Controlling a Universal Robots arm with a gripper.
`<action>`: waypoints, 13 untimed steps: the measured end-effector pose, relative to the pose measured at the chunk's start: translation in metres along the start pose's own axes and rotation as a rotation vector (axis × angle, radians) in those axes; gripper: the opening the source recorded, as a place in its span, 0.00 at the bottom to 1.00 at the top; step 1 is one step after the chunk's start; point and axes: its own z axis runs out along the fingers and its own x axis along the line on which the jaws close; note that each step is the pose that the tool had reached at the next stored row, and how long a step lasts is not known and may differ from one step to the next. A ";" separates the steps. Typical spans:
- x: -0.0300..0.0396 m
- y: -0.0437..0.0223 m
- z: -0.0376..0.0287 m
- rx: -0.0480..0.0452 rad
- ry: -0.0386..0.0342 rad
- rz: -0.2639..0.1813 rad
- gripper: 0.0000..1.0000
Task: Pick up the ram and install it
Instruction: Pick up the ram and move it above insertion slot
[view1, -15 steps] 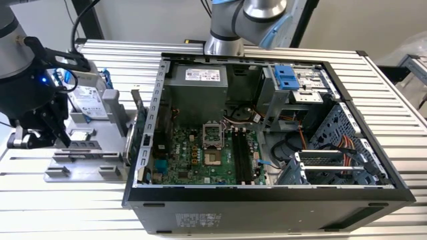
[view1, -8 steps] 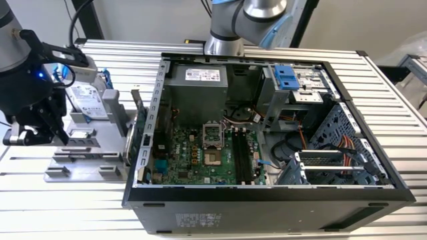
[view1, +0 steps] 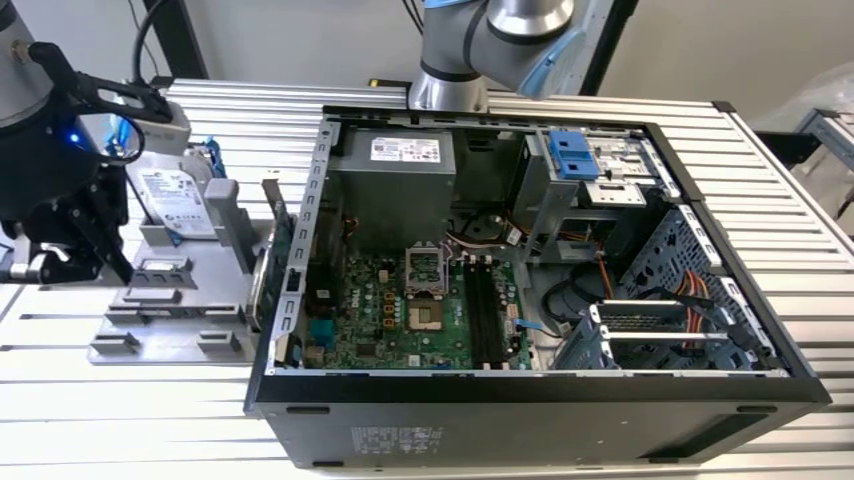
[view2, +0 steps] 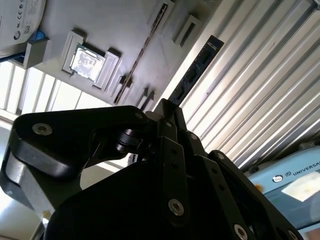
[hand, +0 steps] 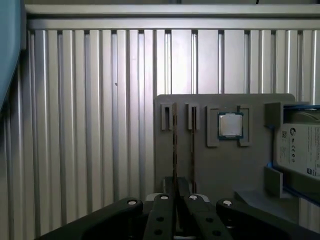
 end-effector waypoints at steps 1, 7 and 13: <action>0.0000 0.0000 -0.0011 0.0000 0.0000 -0.001 0.00; -0.0001 0.0002 -0.0074 -0.0001 0.0002 -0.008 0.00; -0.0001 0.0004 -0.0139 -0.0001 0.0002 -0.009 0.00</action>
